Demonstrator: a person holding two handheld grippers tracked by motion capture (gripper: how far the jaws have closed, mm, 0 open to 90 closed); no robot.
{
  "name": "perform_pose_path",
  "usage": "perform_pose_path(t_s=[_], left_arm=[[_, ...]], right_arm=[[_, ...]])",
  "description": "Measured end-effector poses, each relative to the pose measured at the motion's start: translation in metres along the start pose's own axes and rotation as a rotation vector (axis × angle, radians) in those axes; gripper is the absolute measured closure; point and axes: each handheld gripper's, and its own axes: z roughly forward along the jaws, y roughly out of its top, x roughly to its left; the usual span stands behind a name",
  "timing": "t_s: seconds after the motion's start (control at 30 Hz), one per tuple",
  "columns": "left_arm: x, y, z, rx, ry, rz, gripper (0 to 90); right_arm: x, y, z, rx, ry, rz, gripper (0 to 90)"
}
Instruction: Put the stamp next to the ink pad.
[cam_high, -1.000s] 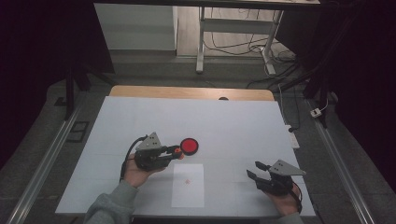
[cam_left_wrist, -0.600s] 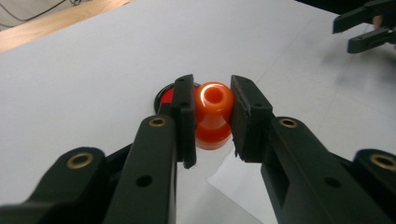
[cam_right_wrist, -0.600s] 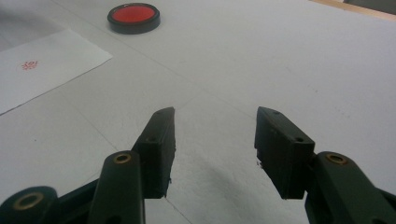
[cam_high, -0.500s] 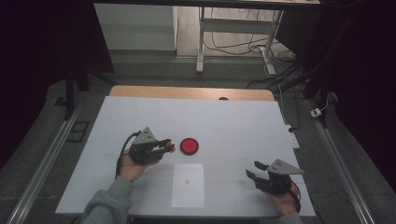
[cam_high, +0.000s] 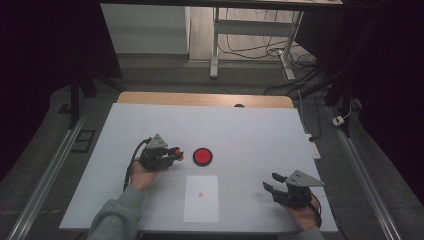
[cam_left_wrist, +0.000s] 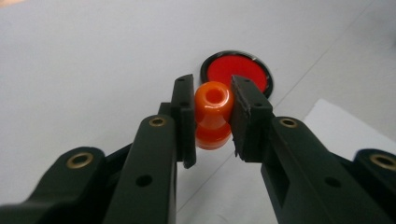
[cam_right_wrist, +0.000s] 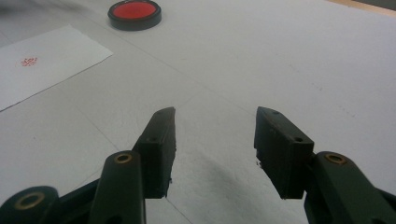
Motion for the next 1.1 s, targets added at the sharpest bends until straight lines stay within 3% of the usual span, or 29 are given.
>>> perform_pose_path(t_s=[0.43,0.93,1.1], left_arm=[[0.007,-0.004,0.018,0.041,0.041,0.003,72.1],[-0.003,-0.009,0.031,0.105,0.032,0.047,71.5],[-0.003,-0.01,0.031,0.103,0.017,0.041,67.8]], right_arm=[[-0.001,-0.001,0.001,0.011,0.002,0.002,48.0],[-0.002,-0.001,-0.001,0.003,-0.001,0.012,47.9],[-0.004,-0.001,-0.001,-0.001,-0.001,0.017,47.9]])
